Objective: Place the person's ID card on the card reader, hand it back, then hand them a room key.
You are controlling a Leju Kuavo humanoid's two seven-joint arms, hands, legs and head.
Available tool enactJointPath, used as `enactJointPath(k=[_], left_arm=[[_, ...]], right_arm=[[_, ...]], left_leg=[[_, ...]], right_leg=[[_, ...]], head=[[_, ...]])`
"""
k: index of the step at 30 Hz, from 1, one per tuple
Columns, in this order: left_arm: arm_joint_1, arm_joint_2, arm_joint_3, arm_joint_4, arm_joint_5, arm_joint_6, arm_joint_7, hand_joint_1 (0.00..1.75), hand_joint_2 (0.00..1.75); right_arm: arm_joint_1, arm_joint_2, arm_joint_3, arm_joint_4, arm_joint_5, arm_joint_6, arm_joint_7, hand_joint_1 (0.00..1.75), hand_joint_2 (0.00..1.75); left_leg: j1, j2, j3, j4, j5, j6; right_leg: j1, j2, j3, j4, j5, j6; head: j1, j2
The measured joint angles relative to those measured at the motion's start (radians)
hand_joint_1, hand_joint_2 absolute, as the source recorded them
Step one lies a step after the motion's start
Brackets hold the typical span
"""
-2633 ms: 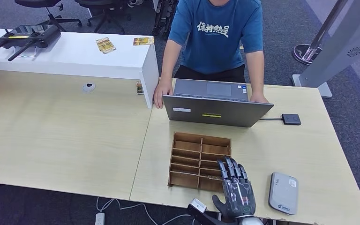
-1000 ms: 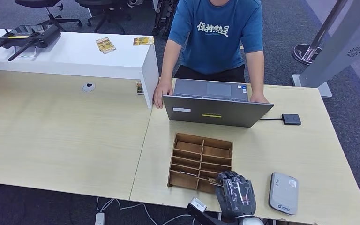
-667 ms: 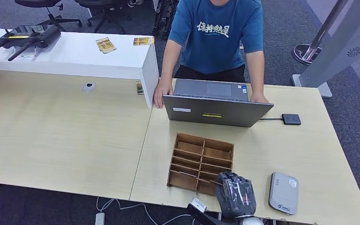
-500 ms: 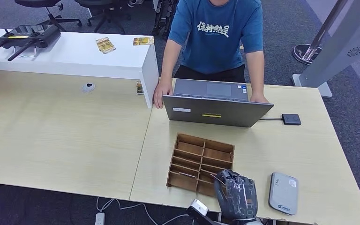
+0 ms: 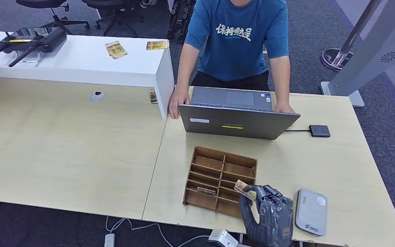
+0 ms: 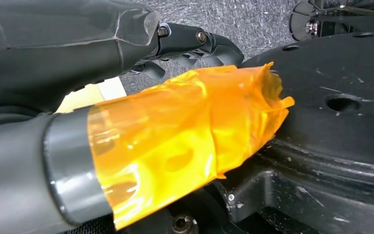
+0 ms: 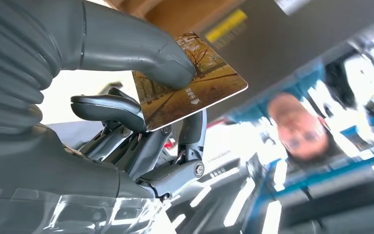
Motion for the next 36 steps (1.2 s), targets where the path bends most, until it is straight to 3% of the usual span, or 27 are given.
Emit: enactJointPath(k=[7,15,25,36], left_arm=[[0.000,0.000,-0.012,0.000,0.004,0.003,-0.002,0.00,0.00],[-0.001,0.012,-0.036,0.000,-0.014,-0.001,-0.002,0.00,0.00],[-0.004,0.036,-0.075,0.000,-0.050,-0.017,-0.002,0.00,0.00],[-0.014,0.072,-0.117,0.000,-0.110,-0.045,0.004,0.00,0.00]], right_arm=[[0.020,0.063,-0.112,-0.059,-0.042,-0.001,-0.061,1.75,1.75],[-0.046,0.089,-0.211,-0.059,-0.090,-0.001,-0.087,1.75,1.75],[-0.211,0.092,-0.270,0.036,-0.114,-0.001,-0.081,1.75,1.75],[-0.489,0.080,-0.272,0.265,-0.063,-0.001,0.025,1.75,1.75]], left_leg=[[0.000,0.000,0.000,0.000,0.000,0.000],[0.000,0.000,0.000,0.000,0.000,0.000],[0.000,0.001,0.000,0.000,0.001,0.000],[0.000,0.001,0.000,0.000,0.002,0.000]], right_leg=[[0.000,0.000,0.000,0.000,0.000,0.000],[0.000,0.000,0.000,0.000,0.000,0.000],[0.000,0.001,0.000,0.001,0.001,0.000],[0.000,0.001,0.000,0.001,0.001,0.000]], head=[[0.000,0.000],[0.000,0.000],[0.000,0.000],[0.000,0.000]])
